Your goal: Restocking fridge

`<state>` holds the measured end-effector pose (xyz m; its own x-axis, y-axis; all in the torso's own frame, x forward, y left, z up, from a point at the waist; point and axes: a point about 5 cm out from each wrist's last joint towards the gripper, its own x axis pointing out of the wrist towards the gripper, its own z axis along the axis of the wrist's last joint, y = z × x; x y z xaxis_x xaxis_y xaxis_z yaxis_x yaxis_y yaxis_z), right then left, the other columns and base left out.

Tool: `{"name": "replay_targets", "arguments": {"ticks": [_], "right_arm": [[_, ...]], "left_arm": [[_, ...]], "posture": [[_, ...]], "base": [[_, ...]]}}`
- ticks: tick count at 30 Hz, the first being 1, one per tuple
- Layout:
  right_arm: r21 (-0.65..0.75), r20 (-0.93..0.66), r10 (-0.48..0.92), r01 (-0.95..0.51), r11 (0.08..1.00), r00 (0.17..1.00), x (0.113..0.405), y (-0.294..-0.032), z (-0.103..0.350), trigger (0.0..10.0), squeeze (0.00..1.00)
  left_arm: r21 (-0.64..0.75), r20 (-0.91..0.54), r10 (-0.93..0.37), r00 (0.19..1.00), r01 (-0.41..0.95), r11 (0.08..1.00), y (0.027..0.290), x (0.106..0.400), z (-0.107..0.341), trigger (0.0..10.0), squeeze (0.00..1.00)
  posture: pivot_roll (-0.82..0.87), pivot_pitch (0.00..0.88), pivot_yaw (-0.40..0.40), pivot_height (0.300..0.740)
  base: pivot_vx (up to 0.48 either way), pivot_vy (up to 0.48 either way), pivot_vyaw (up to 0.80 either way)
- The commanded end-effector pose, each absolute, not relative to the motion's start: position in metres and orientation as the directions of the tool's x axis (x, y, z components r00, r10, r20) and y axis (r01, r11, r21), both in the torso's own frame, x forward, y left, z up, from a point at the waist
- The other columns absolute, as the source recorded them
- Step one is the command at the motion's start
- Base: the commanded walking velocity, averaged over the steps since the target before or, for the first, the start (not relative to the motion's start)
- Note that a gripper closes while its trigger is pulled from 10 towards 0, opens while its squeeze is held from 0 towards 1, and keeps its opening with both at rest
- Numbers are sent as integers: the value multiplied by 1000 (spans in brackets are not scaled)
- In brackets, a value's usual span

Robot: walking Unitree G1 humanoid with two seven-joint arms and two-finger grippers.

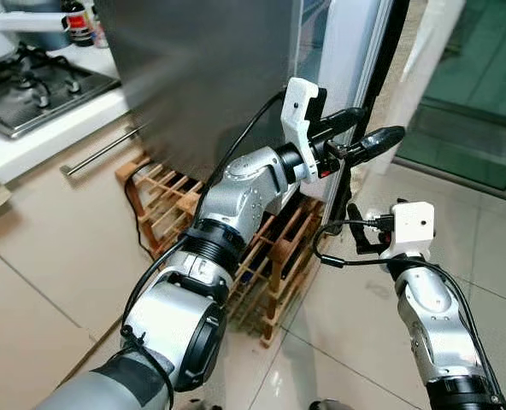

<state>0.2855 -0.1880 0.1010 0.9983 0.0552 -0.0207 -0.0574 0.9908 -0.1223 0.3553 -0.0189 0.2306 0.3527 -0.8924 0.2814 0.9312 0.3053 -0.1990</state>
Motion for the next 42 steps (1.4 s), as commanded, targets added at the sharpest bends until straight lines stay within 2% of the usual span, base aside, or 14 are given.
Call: {"name": "replay_targets", "arguments": {"ticks": [1, 3, 4, 6, 10, 11, 13, 14, 16, 17, 19, 20, 26, 42], "right_arm": [[-114, -20, 70, -72, 991, 997, 282, -186, 103, 10000, 0], [-107, -30, 94, -97, 989, 995, 276, -181, 101, 10000, 0], [-107, -30, 94, -97, 989, 995, 276, -181, 101, 10000, 0], [-97, -55, 161, -166, 981, 985, 275, -175, 99, 10000, 0], [-79, -65, 219, -224, 971, 974, 275, -169, 101, 10000, 0], [-53, -72, 292, -296, 954, 954, 278, -160, 105, 10000, 0], [-47, -74, 316, -319, 946, 946, 279, -158, 106, 10000, 0], [-34, -70, 336, -338, 940, 939, 285, -154, 110, 10000, 0], [-27, -69, 341, -344, 939, 938, 287, -154, 111, 10000, 0], [-44, -69, 342, -345, 937, 937, 298, -154, 112, 10000, 0], [-52, -67, 340, -343, 938, 938, 304, -155, 113, 10000, 0], [-55, -64, 335, -338, 939, 940, 311, -156, 115, 10000, 0], [-57, -65, 349, -353, 934, 935, 331, -155, 120, 10000, 0], [-137, -64, 195, -202, 970, 979, 371, -197, 136, 10000, 0]], "left_arm": [[-253, 366, -895, 253, 953, 166, -72, 323, 235, 10000, 0], [-254, 365, -867, 338, 933, 256, -40, 329, 228, 10000, 0], [-254, 365, -867, 338, 933, 256, -40, 329, 228, 10000, 0], [-245, 350, -819, 455, 888, 389, 6, 334, 220, 10000, 0], [-262, 333, -762, 555, 831, 491, 44, 334, 214, 10000, 0], [-255, 308, -710, 633, 774, 580, 79, 332, 209, 10000, 0], [-249, 297, -692, 658, 753, 609, 89, 330, 208, 10000, 0], [-212, 267, -627, 732, 679, 703, 112, 329, 204, 10000, 0], [-195, 253, -596, 762, 643, 740, 120, 327, 202, 10000, 0], [-170, 206, -433, 878, 467, 868, 145, 330, 193, 10000, 0], [-150, 184, -343, 921, 371, 916, 156, 331, 187, 10000, 0], [-122, 141, -208, 968, 225, 967, 171, 331, 178, 10000, 0], [-58, 32, 27, 999, -25, 998, 190, 327, 158, 10000, 0], [-10, -72, 193, 978, -195, 981, 204, 325, 141, 10000, 0]], "posture": [[-210, 15, 34, 740], [-194, 19, 33, 740], [-194, 19, 33, 740], [-169, 18, 33, 740], [-145, 20, 28, 740], [-118, 23, 19, 740], [-103, 23, 12, 740], [-90, 24, 7, 740], [-72, 23, -1, 740], [-46, 18, -10, 740], [-37, 15, -13, 740], [-26, 16, -16, 740], [-10, 19, -15, 740], [26, 57, 37, 740]], "base": [[0, 0, 0], [0, 0, 0], [0, 0, 0], [0, 0, 0], [0, 0, 0], [0, 0, 0], [0, 0, 0], [0, 0, 0], [0, 0, 0], [0, 0, 0], [0, 0, 0], [0, 0, 0], [0, 0, 0], [0, 0, 0]]}}
